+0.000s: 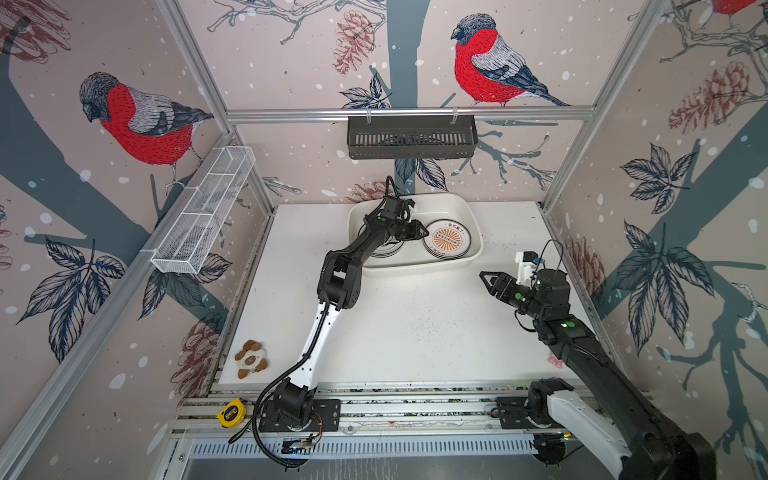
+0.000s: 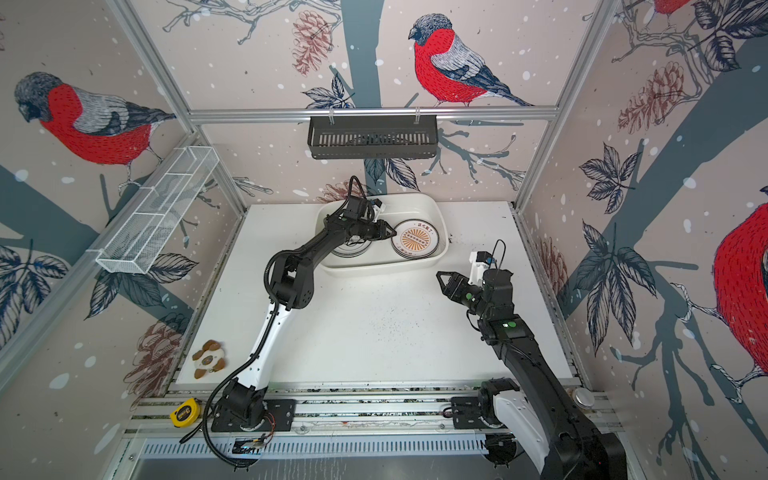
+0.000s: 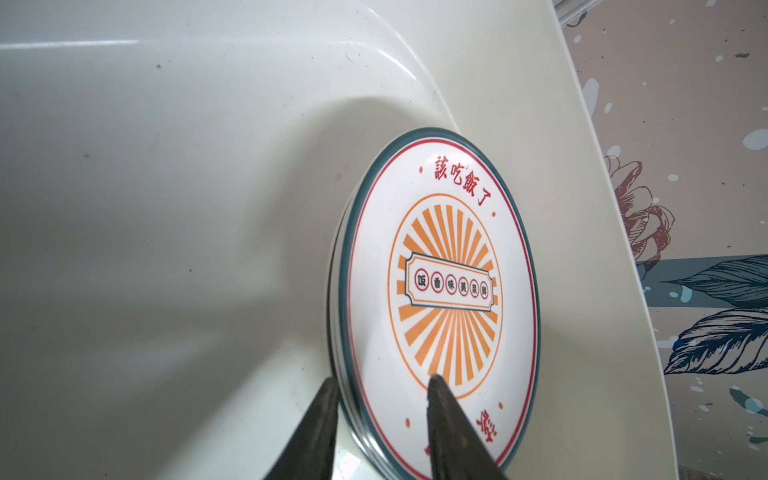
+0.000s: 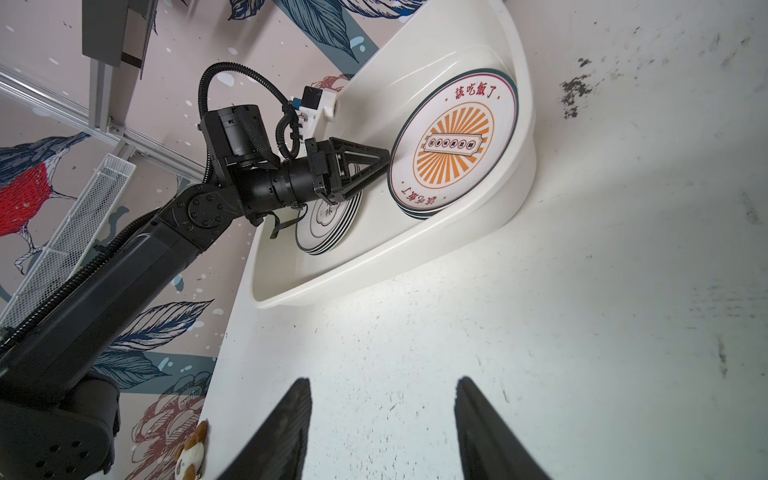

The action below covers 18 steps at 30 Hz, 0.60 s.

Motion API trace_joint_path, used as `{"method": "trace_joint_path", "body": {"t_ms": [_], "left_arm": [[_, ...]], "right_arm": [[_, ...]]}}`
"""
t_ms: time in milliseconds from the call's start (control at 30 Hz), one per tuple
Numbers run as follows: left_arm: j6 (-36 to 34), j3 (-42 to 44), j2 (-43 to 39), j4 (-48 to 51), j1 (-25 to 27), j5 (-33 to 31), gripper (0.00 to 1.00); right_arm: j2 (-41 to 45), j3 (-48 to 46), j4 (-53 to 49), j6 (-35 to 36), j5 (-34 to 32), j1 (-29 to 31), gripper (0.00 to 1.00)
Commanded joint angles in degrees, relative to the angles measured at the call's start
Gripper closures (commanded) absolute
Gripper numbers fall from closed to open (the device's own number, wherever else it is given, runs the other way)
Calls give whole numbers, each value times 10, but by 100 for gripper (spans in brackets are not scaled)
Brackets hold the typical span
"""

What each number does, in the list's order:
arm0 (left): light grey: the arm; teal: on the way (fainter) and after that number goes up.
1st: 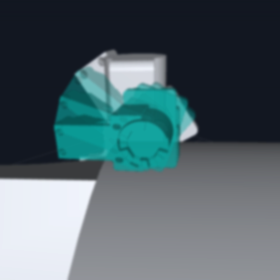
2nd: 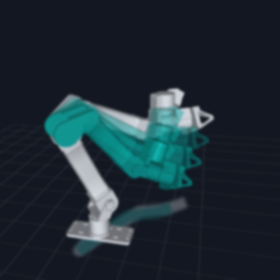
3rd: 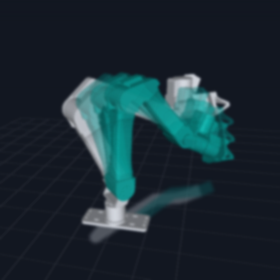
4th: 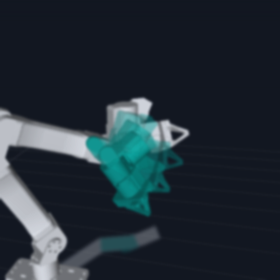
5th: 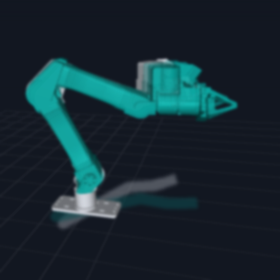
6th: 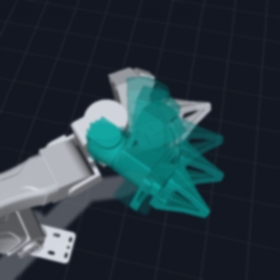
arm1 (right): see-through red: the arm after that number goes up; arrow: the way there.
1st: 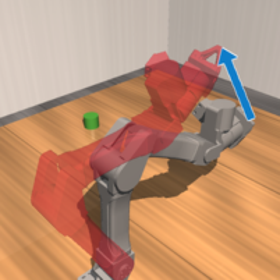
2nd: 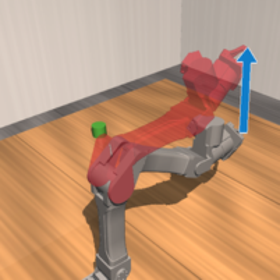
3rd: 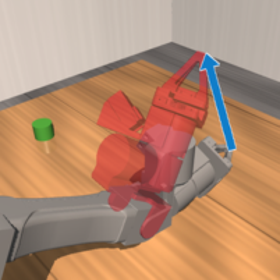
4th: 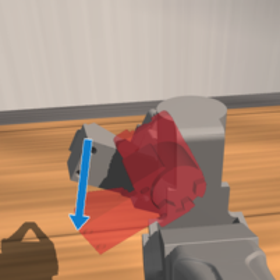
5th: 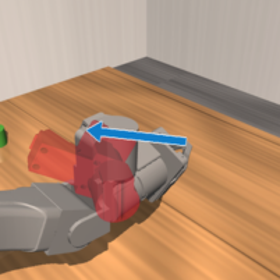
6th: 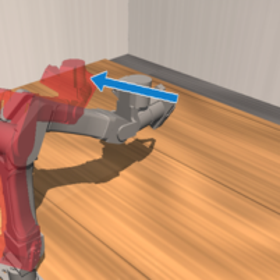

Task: Place the plates into the plastic bin on the countertop
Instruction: 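Open the left gripper and raise it off the plate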

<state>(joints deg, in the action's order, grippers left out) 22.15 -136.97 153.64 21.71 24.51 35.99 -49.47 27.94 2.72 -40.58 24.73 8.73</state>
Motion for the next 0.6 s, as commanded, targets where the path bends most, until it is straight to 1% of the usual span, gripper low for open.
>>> {"method": "trace_joint_path", "body": {"t_ms": [0, 233, 333, 433, 500, 567], "left_arm": [[-9, 1, -15, -13, 1, -3, 55], [-32, 4, -53, 9, 1, -22, 41], [-53, 26, -88, 24, 1, -32, 33], [-70, 62, -134, 34, 1, -44, 25], [-79, 94, -168, 40, 1, -48, 23], [-88, 140, -208, 38, 1, -52, 18]], "right_arm": [[4, 0, 21, 1, 3, 0, 43], [-4, 13, 24, 13, -8, -1, 41], [-14, 28, 17, 25, -30, -4, 39], [-23, 41, 9, 33, -82, -10, 33], [-33, 42, 20, 34, -99, -21, 27], [-48, 42, 37, 31, -107, -40, 21]]}}
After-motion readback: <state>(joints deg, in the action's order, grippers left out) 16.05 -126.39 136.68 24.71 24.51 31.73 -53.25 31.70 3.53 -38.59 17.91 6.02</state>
